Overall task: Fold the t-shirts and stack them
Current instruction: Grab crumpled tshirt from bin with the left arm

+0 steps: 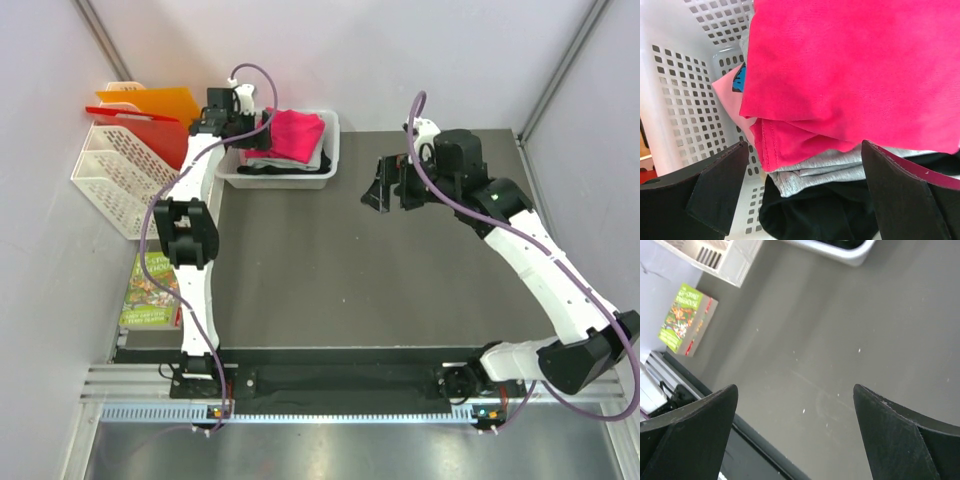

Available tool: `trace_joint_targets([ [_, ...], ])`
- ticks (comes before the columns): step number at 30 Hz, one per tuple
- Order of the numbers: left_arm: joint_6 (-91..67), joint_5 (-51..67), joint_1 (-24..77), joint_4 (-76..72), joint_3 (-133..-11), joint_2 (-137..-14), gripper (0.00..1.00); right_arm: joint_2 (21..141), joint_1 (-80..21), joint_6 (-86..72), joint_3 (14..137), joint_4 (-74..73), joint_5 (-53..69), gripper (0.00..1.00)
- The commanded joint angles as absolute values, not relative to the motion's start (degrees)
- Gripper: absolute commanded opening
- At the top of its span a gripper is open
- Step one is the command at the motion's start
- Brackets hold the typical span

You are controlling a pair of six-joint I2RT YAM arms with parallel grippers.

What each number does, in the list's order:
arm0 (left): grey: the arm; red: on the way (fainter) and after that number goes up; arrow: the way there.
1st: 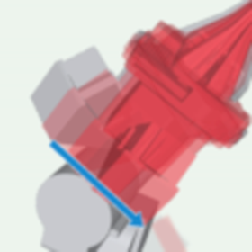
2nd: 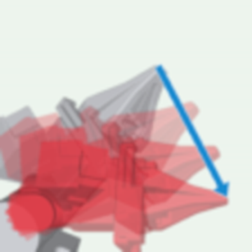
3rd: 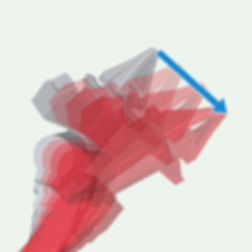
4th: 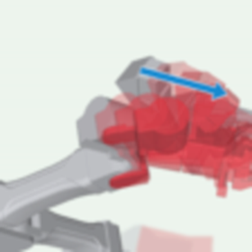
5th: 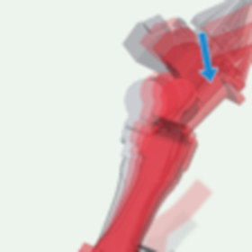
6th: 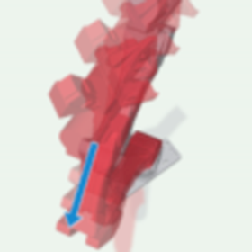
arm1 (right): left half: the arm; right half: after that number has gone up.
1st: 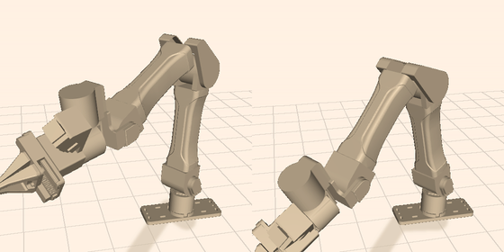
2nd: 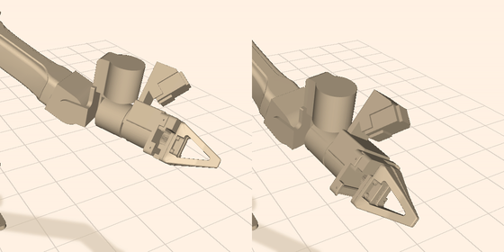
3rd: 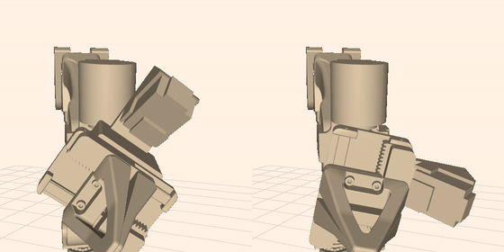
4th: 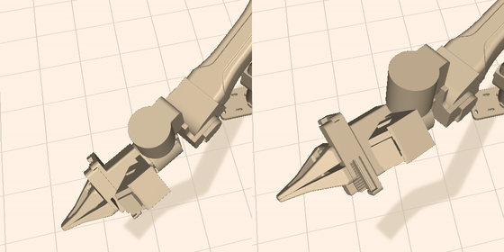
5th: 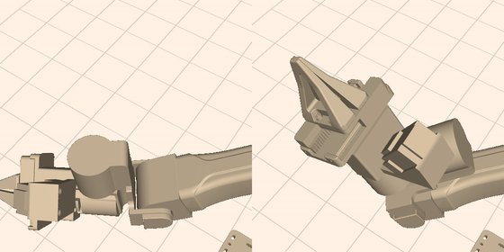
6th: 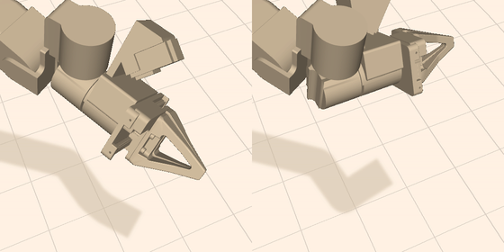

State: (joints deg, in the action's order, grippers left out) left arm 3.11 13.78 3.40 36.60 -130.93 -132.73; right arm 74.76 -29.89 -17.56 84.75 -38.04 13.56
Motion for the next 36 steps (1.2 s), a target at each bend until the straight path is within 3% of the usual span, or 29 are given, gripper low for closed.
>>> trace_joint_targets([
  [1, 4.75, 10.82, 4.66, 31.03, -130.86, -134.29, 0.99, 73.57, -29.88, -16.79, 84.82, -39.64, 13.36, 0.98],
  [23, 3.95, 11.16, 5.45, 30.41, -132.45, -135.70, 0.99, 69.70, -29.88, -16.70, 83.23, -41.40, 9.75, 0.97],
  [29, 3.78, 10.81, 5.45, 29.97, -132.45, -135.62, 0.89, 69.08, -29.88, -16.61, 83.23, -41.83, 9.84, 0.96],
  [31, 3.87, 10.90, 5.45, 29.88, -132.45, -135.62, 0.65, 68.91, -29.88, -16.61, 83.23, -42.01, 10.02, 0.96],
  [32, 3.78, 10.64, 5.45, 29.62, -132.54, -135.53, 0.48, 68.82, -29.88, -16.61, 83.23, -42.19, 10.02, 0.96],
  [33, 3.61, 10.20, 5.54, 29.36, -132.45, -135.53, 0.19, 68.56, -29.88, -16.61, 83.06, -42.19, 9.93, 0.95],
  [34, 3.52, 9.93, 5.54, 29.27, -132.54, -135.35, 0.05, 68.38, -29.88, -16.52, 82.97, -42.19, 10.02, 0.95],
  [36, 3.87, 9.84, 5.54, 29.44, -132.71, -134.57, 0.00, 67.94, -29.88, -16.52, 82.36, -42.10, 10.02, 0.95],
])
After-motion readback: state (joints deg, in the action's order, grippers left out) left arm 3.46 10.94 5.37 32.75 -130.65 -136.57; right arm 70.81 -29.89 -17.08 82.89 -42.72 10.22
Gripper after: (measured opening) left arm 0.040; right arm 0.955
